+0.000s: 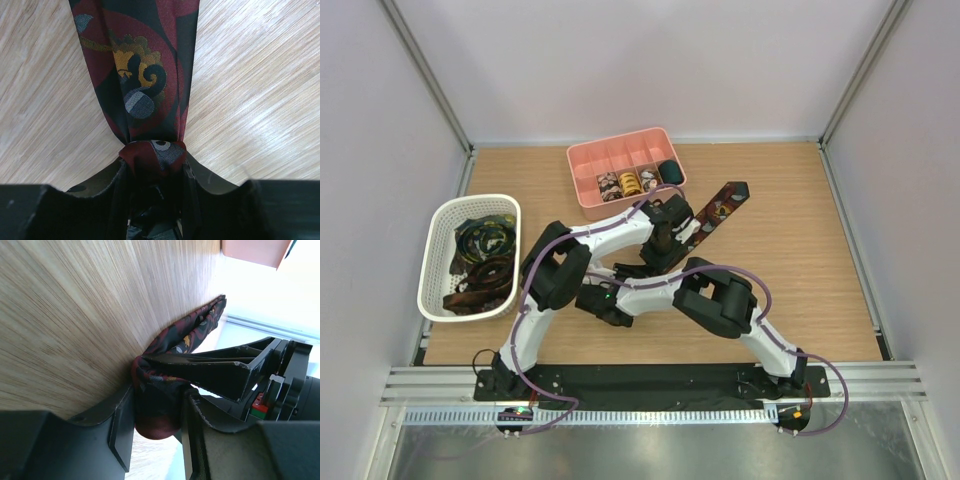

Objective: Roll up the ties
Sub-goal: Roll the tie

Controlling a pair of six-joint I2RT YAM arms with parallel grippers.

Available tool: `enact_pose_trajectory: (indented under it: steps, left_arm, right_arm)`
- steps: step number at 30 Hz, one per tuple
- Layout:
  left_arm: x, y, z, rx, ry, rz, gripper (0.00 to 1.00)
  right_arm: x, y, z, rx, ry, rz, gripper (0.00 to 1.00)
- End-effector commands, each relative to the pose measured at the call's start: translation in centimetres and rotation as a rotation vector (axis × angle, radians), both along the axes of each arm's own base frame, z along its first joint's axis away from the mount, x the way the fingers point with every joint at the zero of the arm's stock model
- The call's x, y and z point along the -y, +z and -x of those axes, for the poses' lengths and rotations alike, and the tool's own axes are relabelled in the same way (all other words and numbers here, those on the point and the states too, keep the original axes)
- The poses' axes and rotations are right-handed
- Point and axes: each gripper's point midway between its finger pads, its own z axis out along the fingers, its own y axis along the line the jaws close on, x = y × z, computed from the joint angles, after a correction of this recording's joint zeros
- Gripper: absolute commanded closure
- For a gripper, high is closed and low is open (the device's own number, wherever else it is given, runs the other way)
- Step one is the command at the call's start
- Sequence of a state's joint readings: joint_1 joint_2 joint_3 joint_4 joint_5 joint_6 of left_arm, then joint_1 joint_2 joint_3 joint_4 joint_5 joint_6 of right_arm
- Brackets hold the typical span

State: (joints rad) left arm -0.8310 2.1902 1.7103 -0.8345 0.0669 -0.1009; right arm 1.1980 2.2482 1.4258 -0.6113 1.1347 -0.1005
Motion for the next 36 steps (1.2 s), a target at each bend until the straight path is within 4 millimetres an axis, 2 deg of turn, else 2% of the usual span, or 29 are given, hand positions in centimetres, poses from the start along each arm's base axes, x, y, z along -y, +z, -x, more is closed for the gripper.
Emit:
enact_pose_trajectory:
  steps: [1,6,13,17,21,26,28,32,36]
  left_arm:
    - [-4.6,-2.7,4.9,-0.198,-0.006,-0.187,0.64]
    - [-3.6,-1.2,3.6,-0.133,0.002,-0.137,0.53]
    - [-2.1,1.8,1.5,0.006,-0.002,-0.037,0.44]
    - [-1.0,3.8,0.1,0.094,-0.008,0.035,0.33]
    - [0.4,5.9,-1.5,0.178,0.001,0.104,0.32]
    - [0.9,8.5,-3.2,0.277,0.023,0.139,0.32]
    - [1.5,10.1,-4.0,0.328,0.03,0.18,0.31]
    - [1.1,12.9,-6.1,0.423,0.133,0.206,0.3]
    - [0.5,16.5,-7.9,0.499,0.221,0.271,0.29]
  right_arm:
    - [1.2,-1.8,0.4,-0.128,-0.057,-0.082,0.83]
    - [0.4,-1.3,1.0,-0.165,-0.045,-0.127,0.85]
    - [0.1,-1.2,1.8,-0.208,-0.042,-0.158,0.85]
    - [-0.2,-1.3,2.2,-0.233,-0.051,-0.196,0.86]
    - [-0.5,-1.5,2.7,-0.247,-0.044,-0.207,0.87]
    - [-0.6,-1.8,2.8,-0.26,-0.048,-0.215,0.88]
    - [-0.5,-1.9,3.0,-0.267,-0.05,-0.222,0.88]
    - [-1.2,-2.5,3.6,-0.311,-0.045,-0.276,0.89]
    - [-2.5,-2.0,4.2,-0.351,-0.032,-0.39,0.89]
